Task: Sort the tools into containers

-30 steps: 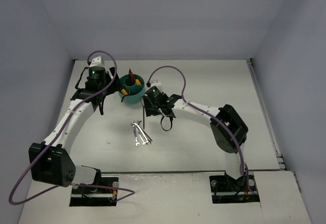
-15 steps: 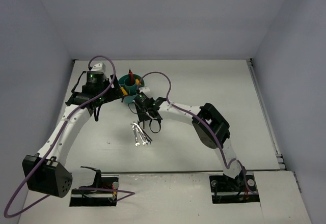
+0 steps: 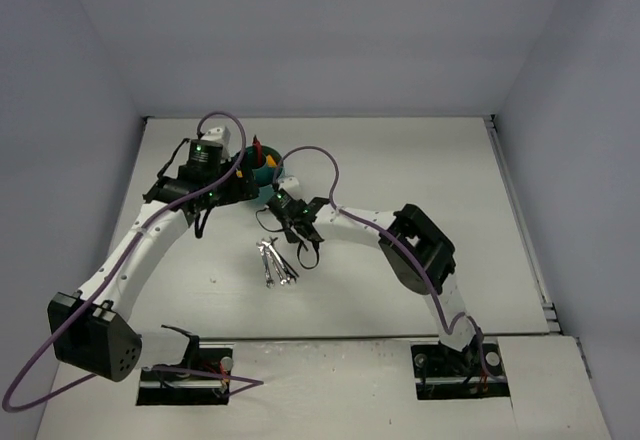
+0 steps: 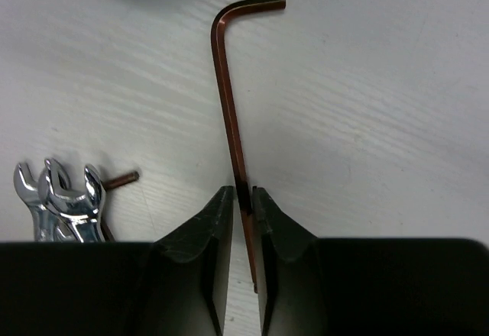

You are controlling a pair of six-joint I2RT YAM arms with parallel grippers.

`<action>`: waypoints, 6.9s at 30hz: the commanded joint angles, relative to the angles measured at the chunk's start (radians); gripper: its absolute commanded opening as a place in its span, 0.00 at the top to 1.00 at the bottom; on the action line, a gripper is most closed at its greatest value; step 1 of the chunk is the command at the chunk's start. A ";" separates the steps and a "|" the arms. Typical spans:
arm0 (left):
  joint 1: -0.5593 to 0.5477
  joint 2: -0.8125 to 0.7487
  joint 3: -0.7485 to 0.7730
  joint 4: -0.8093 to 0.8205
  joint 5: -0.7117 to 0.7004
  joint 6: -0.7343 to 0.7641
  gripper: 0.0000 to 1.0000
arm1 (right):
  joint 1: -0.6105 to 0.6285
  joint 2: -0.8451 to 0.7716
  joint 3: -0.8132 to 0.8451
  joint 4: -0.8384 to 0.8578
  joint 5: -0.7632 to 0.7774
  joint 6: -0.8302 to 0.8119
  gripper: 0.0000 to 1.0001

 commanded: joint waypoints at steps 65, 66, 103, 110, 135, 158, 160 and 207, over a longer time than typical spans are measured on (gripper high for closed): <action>-0.014 0.214 0.201 0.188 0.490 -0.222 1.00 | -0.094 -0.789 -0.384 0.197 -0.222 -0.299 0.43; 0.003 0.199 0.184 0.217 0.454 -0.244 1.00 | -0.099 -0.800 -0.389 0.197 -0.207 -0.296 0.43; -0.031 0.245 -0.014 0.664 -0.354 -0.210 0.92 | -0.178 -1.116 -0.633 0.105 -0.124 -0.210 0.40; -0.035 0.232 -0.053 0.654 -0.374 -0.201 0.79 | -0.179 -1.055 -0.629 0.105 -0.157 -0.204 0.40; -0.082 -0.122 0.007 -0.054 -0.249 0.008 0.46 | 0.027 -0.491 -0.370 0.104 -0.357 -0.277 0.66; -0.064 -0.176 -0.030 -0.141 -0.181 0.031 0.41 | 0.113 -0.299 -0.245 0.097 -0.273 -0.277 0.74; -0.064 -0.174 -0.034 -0.139 -0.181 0.031 0.41 | 0.114 -0.317 -0.246 0.095 -0.268 -0.277 0.74; -0.062 -0.062 0.011 -0.126 -0.127 0.021 0.41 | 0.082 -0.236 -0.336 0.039 -0.163 -0.243 1.00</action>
